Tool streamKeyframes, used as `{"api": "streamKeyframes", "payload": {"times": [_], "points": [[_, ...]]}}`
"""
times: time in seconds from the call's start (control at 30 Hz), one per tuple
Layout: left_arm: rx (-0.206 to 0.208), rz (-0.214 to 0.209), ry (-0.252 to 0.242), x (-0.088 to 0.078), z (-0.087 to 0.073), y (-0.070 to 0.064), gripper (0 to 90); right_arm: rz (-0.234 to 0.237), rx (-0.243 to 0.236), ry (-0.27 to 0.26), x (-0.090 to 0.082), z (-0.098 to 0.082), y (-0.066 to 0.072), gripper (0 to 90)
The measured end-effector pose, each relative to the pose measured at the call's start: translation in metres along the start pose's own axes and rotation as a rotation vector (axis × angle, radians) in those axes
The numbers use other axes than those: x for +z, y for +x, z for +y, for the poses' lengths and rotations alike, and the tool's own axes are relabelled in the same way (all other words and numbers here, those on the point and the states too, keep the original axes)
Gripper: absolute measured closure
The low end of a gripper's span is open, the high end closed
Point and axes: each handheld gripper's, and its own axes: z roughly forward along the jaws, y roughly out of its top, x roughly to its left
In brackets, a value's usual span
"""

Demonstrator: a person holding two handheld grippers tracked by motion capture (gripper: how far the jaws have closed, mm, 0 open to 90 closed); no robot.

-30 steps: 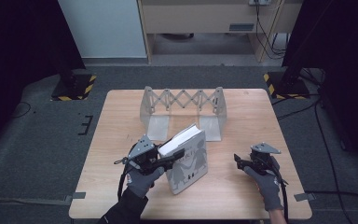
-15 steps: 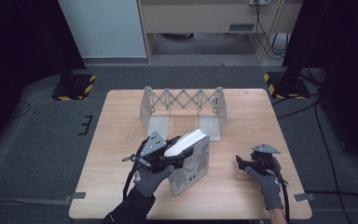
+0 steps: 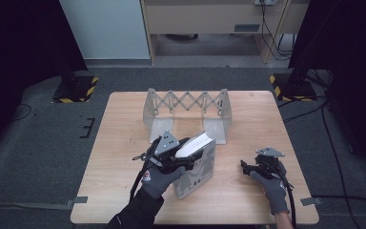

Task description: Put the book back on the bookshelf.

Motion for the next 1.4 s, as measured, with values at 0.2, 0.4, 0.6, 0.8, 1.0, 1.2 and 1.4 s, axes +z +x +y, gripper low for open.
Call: {"api": "streamKeyframes", "payload": {"times": [0.2,0.4,0.6,0.8,1.0,1.2,1.4], "points": [[0.003,-0.006,0.021,0.000,0.001,-0.007,48.7,-0.006,0.004,0.018,0.002,-0.001,0.000,10.6],[0.019,0.027,0.010,-0.001,0.001,-0.010,51.6,-0.004,0.010,0.036,0.003,-0.001,-0.001,9.2],[0.001,0.033,0.026,-0.005,0.006,-0.006,52.2,-0.006,0.011,0.035,0.003,-0.001,0.000,9.0],[-0.024,0.087,-0.044,-0.035,0.023,0.012,52.2,-0.006,0.011,0.037,0.003,-0.001,-0.001,8.9],[-0.036,0.232,-0.093,-0.060,0.037,0.043,52.2,-0.006,0.012,0.037,0.003,-0.001,0.000,8.9],[-0.075,0.361,-0.123,-0.072,0.048,0.080,52.2,-0.007,0.012,0.035,0.003,-0.001,0.000,8.8],[-0.088,0.458,-0.125,-0.063,0.061,0.111,52.2,-0.008,0.013,0.036,0.003,-0.001,0.000,8.6]]}}
